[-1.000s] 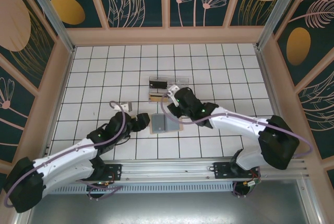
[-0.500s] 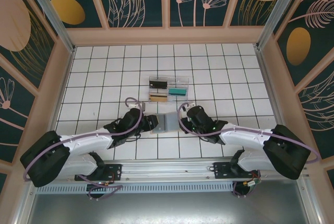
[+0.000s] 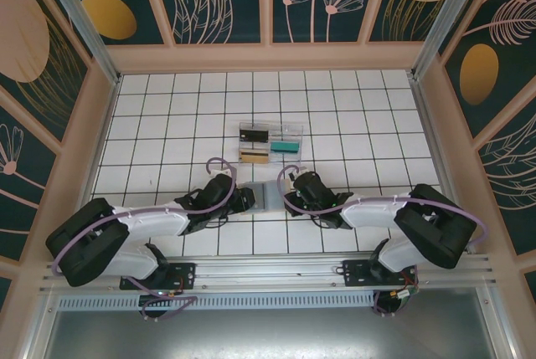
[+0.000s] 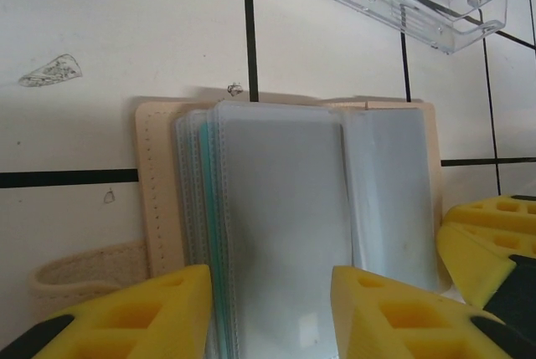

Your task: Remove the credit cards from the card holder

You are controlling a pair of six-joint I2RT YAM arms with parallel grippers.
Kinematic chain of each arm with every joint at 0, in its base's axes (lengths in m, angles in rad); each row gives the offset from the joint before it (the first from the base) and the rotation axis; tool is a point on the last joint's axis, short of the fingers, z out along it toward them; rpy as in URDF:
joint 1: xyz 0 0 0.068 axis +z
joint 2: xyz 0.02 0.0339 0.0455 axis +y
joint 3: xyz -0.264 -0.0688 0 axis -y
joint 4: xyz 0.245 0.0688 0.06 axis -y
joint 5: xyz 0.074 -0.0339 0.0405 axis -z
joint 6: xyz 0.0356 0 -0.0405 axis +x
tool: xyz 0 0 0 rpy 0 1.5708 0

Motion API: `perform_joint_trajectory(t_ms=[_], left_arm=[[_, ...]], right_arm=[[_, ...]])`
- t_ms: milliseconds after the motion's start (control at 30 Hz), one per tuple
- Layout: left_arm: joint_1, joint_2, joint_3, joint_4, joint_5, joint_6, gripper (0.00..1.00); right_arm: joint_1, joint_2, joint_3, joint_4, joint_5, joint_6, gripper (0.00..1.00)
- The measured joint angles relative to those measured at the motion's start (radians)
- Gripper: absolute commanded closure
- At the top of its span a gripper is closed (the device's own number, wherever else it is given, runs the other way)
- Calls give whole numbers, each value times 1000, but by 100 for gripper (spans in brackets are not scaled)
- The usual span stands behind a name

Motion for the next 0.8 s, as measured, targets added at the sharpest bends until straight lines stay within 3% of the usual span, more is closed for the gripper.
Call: perform_joint_trajectory(t_ms=[533, 733, 767, 800], left_arm=[[0, 50, 6, 60, 62, 8, 58], [0, 61, 15, 87, 95, 20, 48], [-2, 61, 16, 90, 97, 22, 45], [-2, 62, 18, 93, 100, 21, 35]], right_arm=[[0, 14, 2, 14, 0, 4, 78], [0, 15, 3, 17, -2, 3, 77], [0, 15, 3, 17, -3, 3, 77], [0, 15, 4, 17, -3, 3, 77]])
